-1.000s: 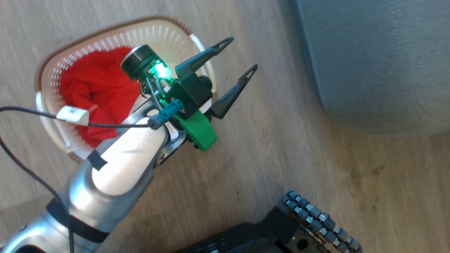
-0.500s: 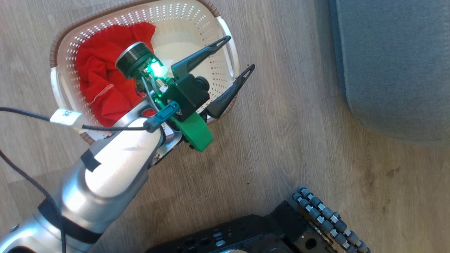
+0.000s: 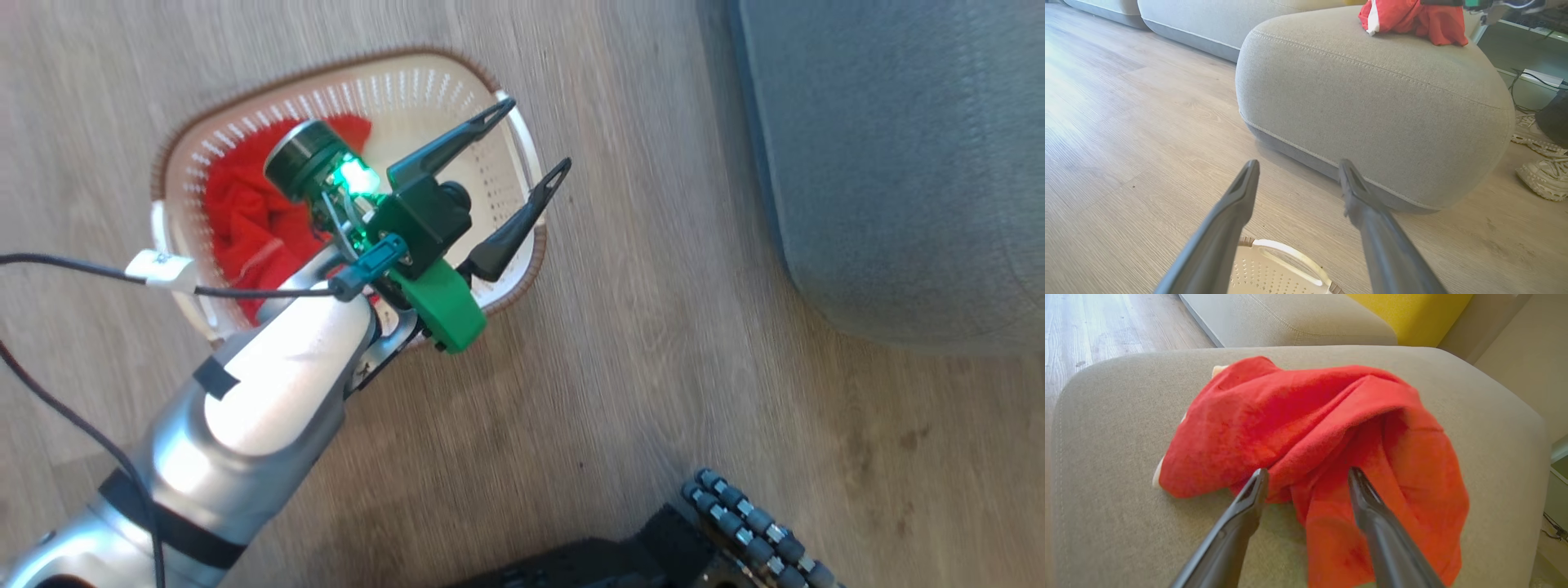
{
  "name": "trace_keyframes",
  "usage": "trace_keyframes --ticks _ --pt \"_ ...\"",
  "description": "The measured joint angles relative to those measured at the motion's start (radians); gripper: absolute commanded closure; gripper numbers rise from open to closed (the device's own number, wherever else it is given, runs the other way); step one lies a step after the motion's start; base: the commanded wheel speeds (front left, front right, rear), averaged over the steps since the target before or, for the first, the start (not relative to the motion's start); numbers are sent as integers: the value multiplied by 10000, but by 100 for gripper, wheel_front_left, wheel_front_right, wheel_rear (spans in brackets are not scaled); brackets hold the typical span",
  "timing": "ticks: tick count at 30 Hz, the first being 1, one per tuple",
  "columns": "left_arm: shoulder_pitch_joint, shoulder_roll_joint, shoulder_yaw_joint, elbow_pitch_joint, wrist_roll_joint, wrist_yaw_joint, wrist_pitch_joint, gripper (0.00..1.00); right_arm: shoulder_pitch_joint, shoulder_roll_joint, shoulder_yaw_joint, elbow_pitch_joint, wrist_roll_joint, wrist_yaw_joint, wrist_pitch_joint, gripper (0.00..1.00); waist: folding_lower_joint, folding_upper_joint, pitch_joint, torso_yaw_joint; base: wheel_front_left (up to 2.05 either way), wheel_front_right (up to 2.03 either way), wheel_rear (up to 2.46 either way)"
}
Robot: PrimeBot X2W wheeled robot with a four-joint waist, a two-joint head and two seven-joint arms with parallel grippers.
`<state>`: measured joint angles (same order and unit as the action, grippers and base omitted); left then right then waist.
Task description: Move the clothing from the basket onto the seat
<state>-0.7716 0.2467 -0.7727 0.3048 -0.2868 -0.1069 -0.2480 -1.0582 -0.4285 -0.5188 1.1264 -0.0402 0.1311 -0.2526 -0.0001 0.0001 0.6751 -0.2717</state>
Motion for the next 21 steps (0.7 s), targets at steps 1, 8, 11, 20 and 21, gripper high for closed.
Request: trace_keyframes --ticks 1,8,11,20,21 --pt "35 -44 23 82 -52 15 -2 0 233 0 142 -82 194 0 0 0 0 0 -131 16 0 0 0" --pt "594 -374 460 339 -157 90 -13 0 1814 -146 997 -1024 1475 0 0 0 0 0 -1144 263 0 0 0" --pt "960 -508 871 316 -217 148 -13 0 2466 -165 1498 -1557 1919 0 0 0 0 0 -1629 440 0 0 0" --pt "2348 -681 2102 362 -215 238 -13 0 3849 13 2690 -3271 2786 -2 0 0 -1 0 -3009 978 0 0 0" --pt "2518 -723 2284 376 -213 267 -13 0 4029 102 2800 -3480 2828 -2 0 0 -1 0 -3187 1051 0 0 0"
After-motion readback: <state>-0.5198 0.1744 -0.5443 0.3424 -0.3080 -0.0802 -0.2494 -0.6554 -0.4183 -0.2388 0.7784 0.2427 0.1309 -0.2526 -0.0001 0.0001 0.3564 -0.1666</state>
